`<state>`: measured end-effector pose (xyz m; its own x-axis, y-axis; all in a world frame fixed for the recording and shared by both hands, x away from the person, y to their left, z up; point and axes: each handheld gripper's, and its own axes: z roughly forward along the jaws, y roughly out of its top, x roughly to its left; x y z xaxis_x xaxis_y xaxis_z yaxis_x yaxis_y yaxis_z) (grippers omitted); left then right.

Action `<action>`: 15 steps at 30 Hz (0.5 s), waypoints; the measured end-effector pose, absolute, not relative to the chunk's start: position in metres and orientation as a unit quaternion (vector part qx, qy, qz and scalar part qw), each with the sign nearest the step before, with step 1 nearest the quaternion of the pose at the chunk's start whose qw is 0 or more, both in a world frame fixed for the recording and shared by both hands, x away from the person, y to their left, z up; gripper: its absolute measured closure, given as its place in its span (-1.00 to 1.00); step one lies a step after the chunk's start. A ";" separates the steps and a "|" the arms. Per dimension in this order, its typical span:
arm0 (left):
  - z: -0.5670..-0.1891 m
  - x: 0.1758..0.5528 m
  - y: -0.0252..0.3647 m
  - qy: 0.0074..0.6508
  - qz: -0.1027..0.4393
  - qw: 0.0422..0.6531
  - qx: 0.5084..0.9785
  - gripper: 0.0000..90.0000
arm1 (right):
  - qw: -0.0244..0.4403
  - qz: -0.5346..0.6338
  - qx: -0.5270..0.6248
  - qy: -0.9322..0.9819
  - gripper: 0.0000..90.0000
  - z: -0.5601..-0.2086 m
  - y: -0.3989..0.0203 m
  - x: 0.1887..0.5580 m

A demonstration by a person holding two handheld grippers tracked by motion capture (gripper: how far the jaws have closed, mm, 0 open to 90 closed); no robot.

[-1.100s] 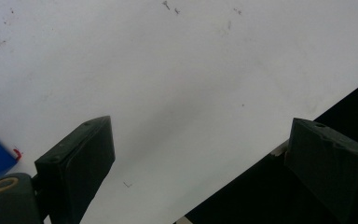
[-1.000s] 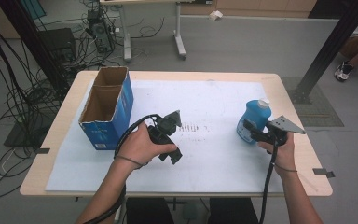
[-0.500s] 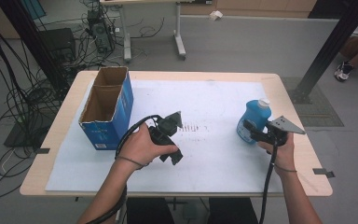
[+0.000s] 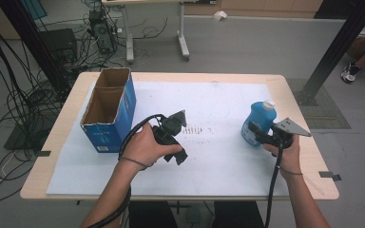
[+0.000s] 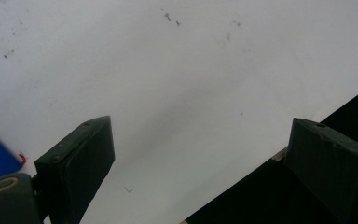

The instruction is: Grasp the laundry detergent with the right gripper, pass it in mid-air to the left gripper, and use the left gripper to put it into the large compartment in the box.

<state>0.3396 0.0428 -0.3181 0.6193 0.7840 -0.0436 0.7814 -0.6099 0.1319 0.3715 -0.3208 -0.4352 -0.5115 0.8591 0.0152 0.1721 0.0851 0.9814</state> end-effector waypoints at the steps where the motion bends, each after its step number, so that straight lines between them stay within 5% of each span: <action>1: -0.318 0.339 0.042 0.434 0.010 0.069 0.898 -0.81 | 0.309 0.556 0.386 0.668 -0.01 -0.435 -0.321 0.371; 15: -0.322 0.338 0.040 0.437 0.007 0.066 0.897 -0.80 | 0.310 0.557 0.386 0.666 -0.01 -0.436 -0.321 0.371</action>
<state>0.3384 0.0403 -0.3219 0.6178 0.7850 -0.0454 0.7832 -0.6092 0.1247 0.3709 -0.3205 -0.4358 -0.5092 0.8605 0.0167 0.1690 0.0809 0.9823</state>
